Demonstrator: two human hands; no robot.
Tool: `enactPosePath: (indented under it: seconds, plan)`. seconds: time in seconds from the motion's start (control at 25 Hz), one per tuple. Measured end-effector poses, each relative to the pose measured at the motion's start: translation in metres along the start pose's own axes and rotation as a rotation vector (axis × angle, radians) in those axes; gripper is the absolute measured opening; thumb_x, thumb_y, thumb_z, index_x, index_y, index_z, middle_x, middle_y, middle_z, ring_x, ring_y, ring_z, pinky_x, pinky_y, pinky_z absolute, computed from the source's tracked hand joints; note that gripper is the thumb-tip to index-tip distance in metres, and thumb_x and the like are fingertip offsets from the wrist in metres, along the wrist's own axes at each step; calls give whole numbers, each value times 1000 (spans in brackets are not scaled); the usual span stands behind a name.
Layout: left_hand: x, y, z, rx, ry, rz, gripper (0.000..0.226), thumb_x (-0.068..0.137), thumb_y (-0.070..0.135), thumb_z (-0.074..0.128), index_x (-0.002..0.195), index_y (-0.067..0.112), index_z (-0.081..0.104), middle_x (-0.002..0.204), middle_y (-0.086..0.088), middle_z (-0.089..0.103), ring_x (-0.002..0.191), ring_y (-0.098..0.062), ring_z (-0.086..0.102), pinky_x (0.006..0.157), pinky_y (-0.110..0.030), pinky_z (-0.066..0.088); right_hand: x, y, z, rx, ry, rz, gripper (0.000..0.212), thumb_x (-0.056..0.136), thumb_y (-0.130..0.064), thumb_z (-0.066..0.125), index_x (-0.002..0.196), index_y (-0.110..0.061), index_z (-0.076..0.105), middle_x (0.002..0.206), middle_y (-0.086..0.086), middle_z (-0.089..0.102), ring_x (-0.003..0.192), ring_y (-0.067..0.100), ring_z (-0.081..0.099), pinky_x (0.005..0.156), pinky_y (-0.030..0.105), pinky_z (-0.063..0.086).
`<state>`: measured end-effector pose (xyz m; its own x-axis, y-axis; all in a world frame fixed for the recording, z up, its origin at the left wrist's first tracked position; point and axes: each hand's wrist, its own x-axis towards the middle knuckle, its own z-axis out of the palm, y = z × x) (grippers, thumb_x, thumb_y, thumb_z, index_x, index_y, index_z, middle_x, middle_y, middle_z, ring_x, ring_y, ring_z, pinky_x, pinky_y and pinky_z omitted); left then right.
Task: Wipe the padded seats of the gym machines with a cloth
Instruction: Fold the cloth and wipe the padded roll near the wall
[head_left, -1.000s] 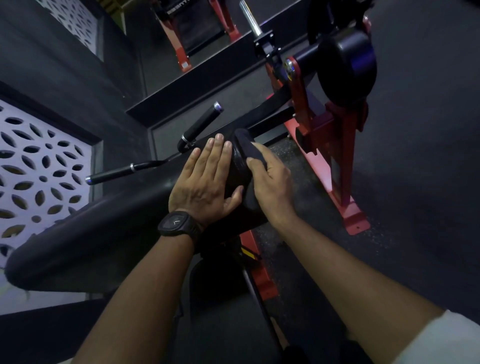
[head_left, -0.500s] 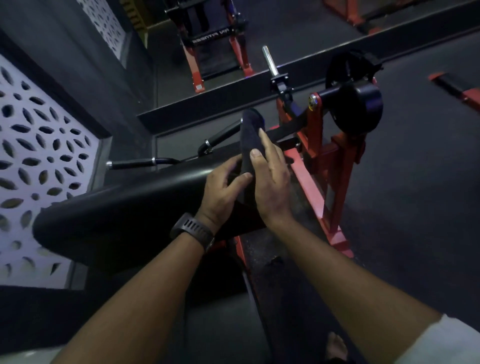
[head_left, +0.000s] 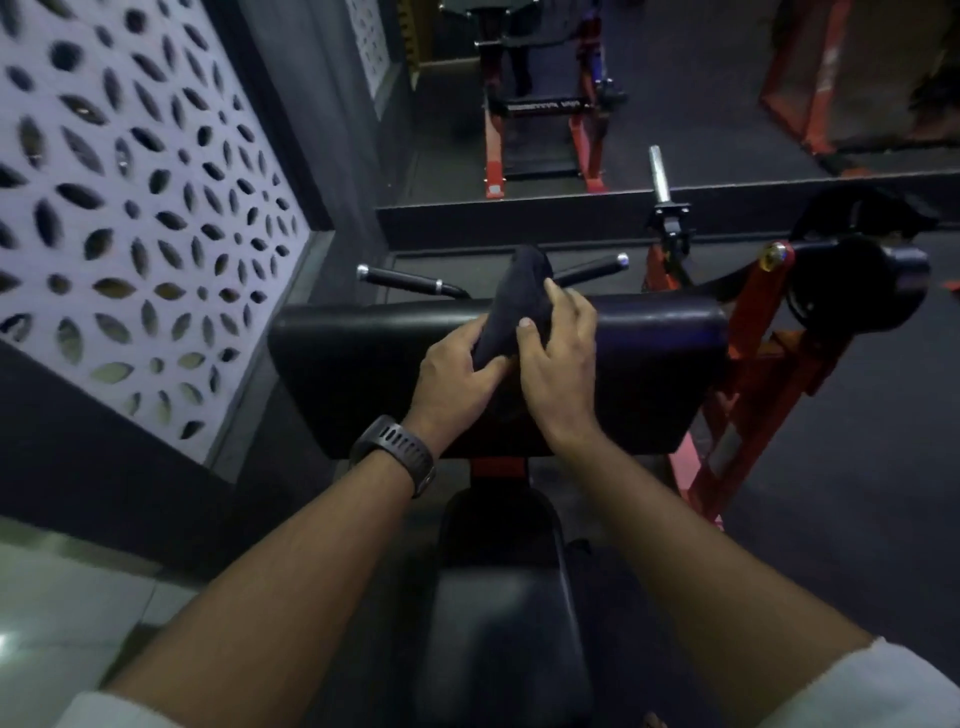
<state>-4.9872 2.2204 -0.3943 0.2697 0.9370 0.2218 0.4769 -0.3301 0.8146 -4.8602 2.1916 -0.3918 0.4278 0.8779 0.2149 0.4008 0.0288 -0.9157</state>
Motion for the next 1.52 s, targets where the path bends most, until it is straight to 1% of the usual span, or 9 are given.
enactPosePath:
  seconds: [0.16,0.28,0.44,0.6,0.72,0.96,1.24,1.4,1.52]
  plan:
    - [-22,-34,-47,61,10,-123,47,78,16,77,122,28,69,108,11,72,102,-6,67,92,-33,56,-11,-13,25,-460,-237,-484,82,78,-26,67,153,-33,36,165,1,20,154,32,8,121,58,12]
    - [-47,-49,-68,87,43,-201,44,74,6,78,112,27,71,102,12,70,97,-4,66,86,-25,55,-10,-19,41,-729,-556,-734,84,76,-43,69,153,-35,36,148,-5,49,146,23,34,119,51,18]
    - [-90,-66,-83,53,227,-319,47,67,6,87,95,37,65,94,16,69,90,2,65,72,-4,45,-12,-23,71,-896,-839,-745,77,79,-57,67,148,-34,40,126,-9,61,116,15,57,100,41,30]
    - [-119,-92,-91,-40,442,-357,55,67,4,88,108,30,64,103,12,67,95,2,64,80,-7,47,-23,-24,114,-582,-1146,-538,61,83,-28,74,140,-26,52,124,1,51,114,20,54,94,31,43]
    - [-132,-128,-99,-80,582,-446,68,73,5,85,134,21,57,128,3,62,116,-9,59,93,-17,48,-40,-25,155,-625,-1163,-615,64,87,-17,67,147,-27,46,143,-1,55,127,20,54,97,33,45]
    - [-146,-194,-101,-91,517,-604,72,94,20,71,155,11,34,152,-13,44,139,-28,44,105,-35,43,-64,-47,220,-1080,-852,-1222,63,95,-37,38,157,-32,28,146,2,50,121,32,53,85,47,47]
    - [-141,-255,-98,-211,288,-725,77,104,31,52,163,13,6,170,-5,7,156,-20,12,124,-36,17,-55,-77,314,-1292,-614,-1883,58,87,-37,57,143,-27,46,136,4,46,117,32,48,95,52,35]
    - [-134,-266,-78,-277,299,-682,78,103,36,52,162,9,9,170,-9,11,156,-20,13,123,-29,12,-66,-60,331,-1732,-979,-1616,43,95,-35,32,126,-23,61,125,6,56,109,30,52,87,41,38]
    - [-133,-273,-68,-344,281,-684,81,101,31,60,161,9,12,168,-9,17,154,-21,20,121,-29,16,-75,-59,343,-1854,-1039,-1536,40,96,-44,43,125,-23,61,119,7,59,103,28,54,88,43,40]
